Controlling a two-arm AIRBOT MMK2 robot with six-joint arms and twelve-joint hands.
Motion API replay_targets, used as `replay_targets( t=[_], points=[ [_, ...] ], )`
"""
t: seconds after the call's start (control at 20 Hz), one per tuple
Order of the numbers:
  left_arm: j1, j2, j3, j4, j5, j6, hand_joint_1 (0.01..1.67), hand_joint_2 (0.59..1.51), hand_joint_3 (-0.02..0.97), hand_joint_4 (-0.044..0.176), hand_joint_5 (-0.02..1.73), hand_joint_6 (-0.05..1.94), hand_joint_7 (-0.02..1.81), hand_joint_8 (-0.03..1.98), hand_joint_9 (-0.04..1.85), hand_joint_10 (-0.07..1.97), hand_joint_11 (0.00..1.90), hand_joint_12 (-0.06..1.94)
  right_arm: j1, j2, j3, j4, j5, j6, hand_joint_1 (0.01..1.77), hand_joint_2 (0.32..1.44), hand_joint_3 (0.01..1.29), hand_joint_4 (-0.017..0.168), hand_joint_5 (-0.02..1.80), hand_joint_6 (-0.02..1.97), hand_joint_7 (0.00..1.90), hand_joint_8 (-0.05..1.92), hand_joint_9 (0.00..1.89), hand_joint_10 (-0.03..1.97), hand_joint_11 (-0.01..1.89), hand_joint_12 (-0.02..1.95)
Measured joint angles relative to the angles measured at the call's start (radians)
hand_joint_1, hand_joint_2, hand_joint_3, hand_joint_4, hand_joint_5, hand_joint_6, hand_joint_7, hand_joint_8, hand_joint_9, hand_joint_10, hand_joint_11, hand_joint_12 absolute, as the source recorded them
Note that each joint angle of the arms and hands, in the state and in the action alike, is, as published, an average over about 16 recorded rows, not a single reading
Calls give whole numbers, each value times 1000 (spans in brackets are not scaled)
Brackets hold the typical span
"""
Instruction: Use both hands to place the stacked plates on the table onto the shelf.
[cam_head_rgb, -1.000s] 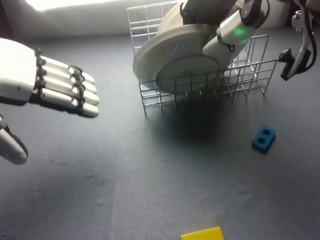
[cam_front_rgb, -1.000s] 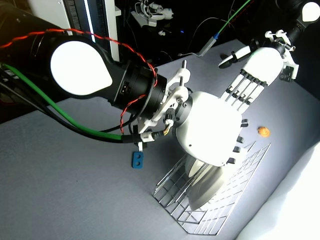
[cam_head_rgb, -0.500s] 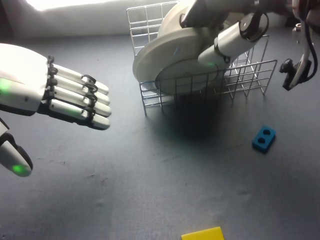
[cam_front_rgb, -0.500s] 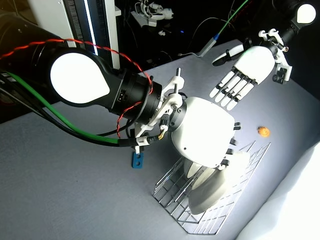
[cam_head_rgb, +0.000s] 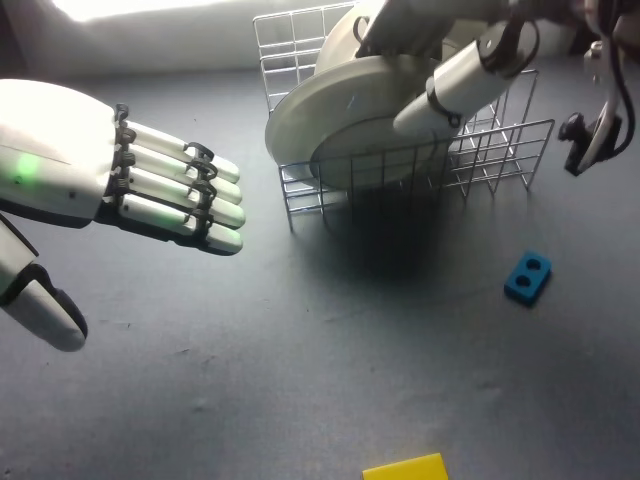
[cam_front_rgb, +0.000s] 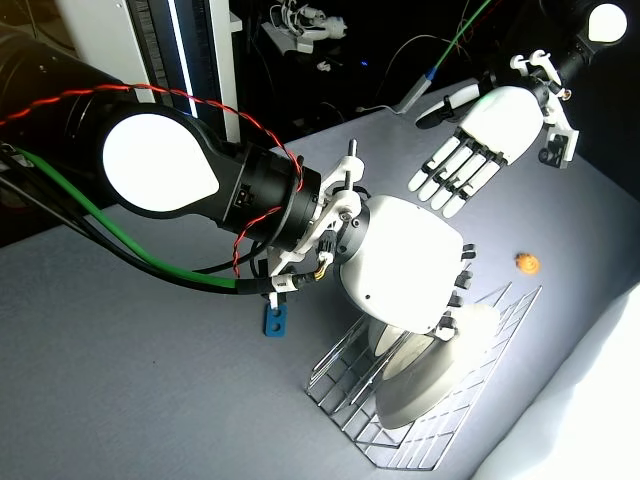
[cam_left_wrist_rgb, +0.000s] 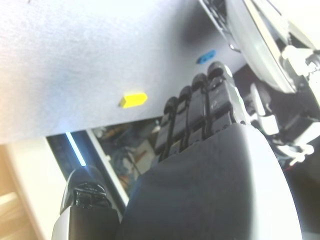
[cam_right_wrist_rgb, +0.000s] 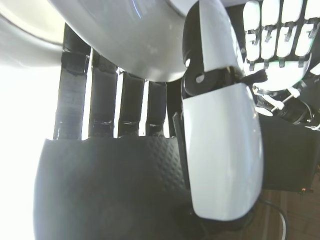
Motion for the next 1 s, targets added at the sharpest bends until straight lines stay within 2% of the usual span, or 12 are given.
replay_targets(
  t=[0.2,0.4,0.75,1.0],
  points=[
    [-2,2,-15,0,10,4,13,1084,17,1,21,7,18,-8,17,9,18,11,43,24,-20,1,-12,-64,1185,983,14,-3,840,67,989,22,951,127,553,1194],
    [-2,4,-26,-3,17,7,14,1086,17,2,21,7,18,-8,18,9,18,11,95,83,-72,2,-24,-169,1169,979,14,-3,838,61,973,21,940,114,525,1209],
    [-2,5,-34,-11,25,9,13,1087,17,3,17,7,16,-8,21,9,18,11,154,261,-209,5,-20,-360,1140,978,14,1,836,58,962,21,934,100,500,1219],
    [-2,6,-34,-17,25,7,13,1088,17,3,17,7,17,-7,21,8,18,11,145,407,-302,11,2,-418,1125,983,14,3,843,58,956,21,934,96,490,1224]
  ],
)
